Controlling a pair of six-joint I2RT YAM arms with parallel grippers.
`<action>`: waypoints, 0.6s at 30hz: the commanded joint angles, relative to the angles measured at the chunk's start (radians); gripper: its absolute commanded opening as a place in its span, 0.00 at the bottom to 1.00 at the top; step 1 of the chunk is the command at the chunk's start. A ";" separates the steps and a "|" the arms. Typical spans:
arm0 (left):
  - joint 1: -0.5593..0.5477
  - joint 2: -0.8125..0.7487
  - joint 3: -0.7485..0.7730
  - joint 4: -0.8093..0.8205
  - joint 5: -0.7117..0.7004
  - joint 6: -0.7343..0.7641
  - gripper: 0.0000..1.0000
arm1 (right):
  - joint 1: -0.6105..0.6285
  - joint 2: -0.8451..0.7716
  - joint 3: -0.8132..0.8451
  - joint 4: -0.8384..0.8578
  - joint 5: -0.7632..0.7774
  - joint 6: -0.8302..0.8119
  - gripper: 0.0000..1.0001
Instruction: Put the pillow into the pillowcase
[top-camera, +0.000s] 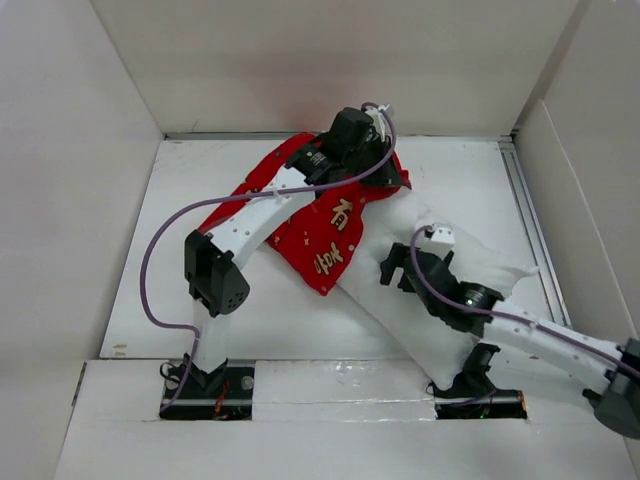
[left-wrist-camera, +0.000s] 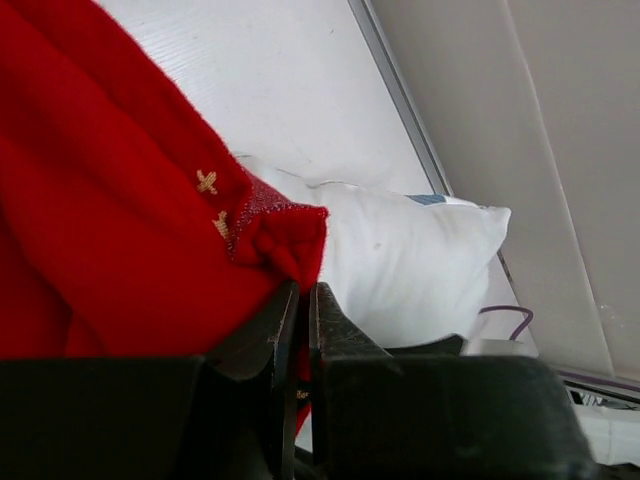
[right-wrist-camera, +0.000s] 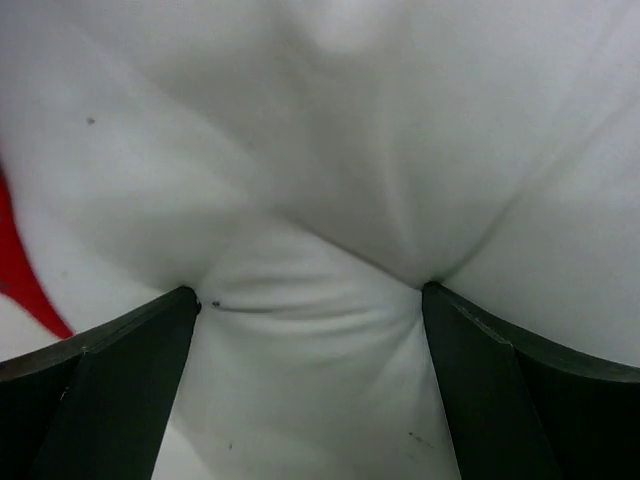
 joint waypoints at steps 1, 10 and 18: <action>-0.034 -0.088 0.109 0.012 0.028 -0.001 0.00 | -0.049 0.157 -0.071 0.293 -0.154 -0.084 1.00; -0.061 -0.174 0.208 -0.044 0.072 -0.001 0.00 | -0.084 -0.056 -0.068 0.862 -0.408 -0.327 0.00; -0.129 -0.114 0.244 -0.069 0.106 0.024 0.00 | -0.084 -0.071 0.188 0.895 -0.452 -0.411 0.00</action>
